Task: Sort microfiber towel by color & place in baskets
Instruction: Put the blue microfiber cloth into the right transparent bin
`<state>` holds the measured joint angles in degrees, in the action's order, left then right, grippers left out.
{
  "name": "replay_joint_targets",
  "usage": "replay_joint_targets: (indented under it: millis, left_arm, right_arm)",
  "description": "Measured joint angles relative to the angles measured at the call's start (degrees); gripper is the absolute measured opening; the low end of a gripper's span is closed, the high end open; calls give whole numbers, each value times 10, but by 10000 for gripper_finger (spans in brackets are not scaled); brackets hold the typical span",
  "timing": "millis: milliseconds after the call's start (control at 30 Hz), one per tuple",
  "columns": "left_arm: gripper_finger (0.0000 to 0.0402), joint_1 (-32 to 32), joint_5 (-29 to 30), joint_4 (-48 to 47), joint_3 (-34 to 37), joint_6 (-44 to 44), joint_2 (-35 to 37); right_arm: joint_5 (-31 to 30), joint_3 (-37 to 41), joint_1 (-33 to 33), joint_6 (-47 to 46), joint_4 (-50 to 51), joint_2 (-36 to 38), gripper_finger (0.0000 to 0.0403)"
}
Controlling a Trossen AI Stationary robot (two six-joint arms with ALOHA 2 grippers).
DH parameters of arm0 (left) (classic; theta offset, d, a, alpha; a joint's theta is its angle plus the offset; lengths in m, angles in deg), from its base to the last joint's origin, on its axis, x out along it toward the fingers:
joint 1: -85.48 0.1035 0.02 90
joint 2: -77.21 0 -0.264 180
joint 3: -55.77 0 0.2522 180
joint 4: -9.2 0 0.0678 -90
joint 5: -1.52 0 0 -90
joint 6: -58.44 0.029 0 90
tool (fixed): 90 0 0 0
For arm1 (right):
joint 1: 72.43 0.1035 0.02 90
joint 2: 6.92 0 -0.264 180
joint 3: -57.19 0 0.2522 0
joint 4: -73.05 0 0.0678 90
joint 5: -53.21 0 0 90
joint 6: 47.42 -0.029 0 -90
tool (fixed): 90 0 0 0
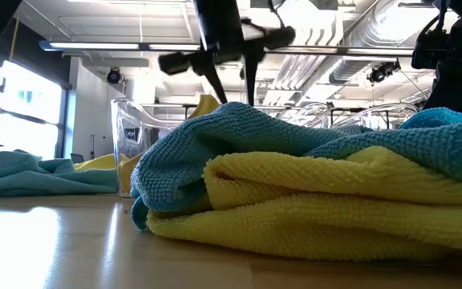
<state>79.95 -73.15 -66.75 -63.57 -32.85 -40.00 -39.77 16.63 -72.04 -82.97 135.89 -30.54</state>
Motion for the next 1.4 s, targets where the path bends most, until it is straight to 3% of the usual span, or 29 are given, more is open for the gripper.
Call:
replay_joint_targets:
  millis: [167, 433, 667, 833, 933, 1067, 1200, 1400]
  left_arm:
    - [131, -9, 0, 6, -1, 26, 27]
    - [131, -5, 5, 9, -1, 186, 28]
    - [130, -24, 39, 86, -1, 447, 41]
    - [91, -14, 62, 34, 12, 548, 64]
    - [47, 6, 66, 42, 66, 602, 112]
    - [5, 42, 61, 120, 199, 656, 223]
    - [13, 83, 32, 239, 348, 692, 358]
    - [15, 141, -48, 368, 526, 716, 520]
  right_arm:
    - [0, 0, 0, -5, 0, 0, 0]
    - [-5, 0, 0, -5, -52, 0, 0]
    - [-16, 0, 0, -5, -145, -1, 0]
    - [-83, -2, 0, -10, -245, -18, 0]
    - [-132, -18, -3, -15, -269, -62, 0]
    - [-172, -67, -26, -15, -268, -148, 0]
    - [-188, -142, -73, -24, -202, -243, 0]
    - [-184, -253, -180, -59, -12, -376, 7]
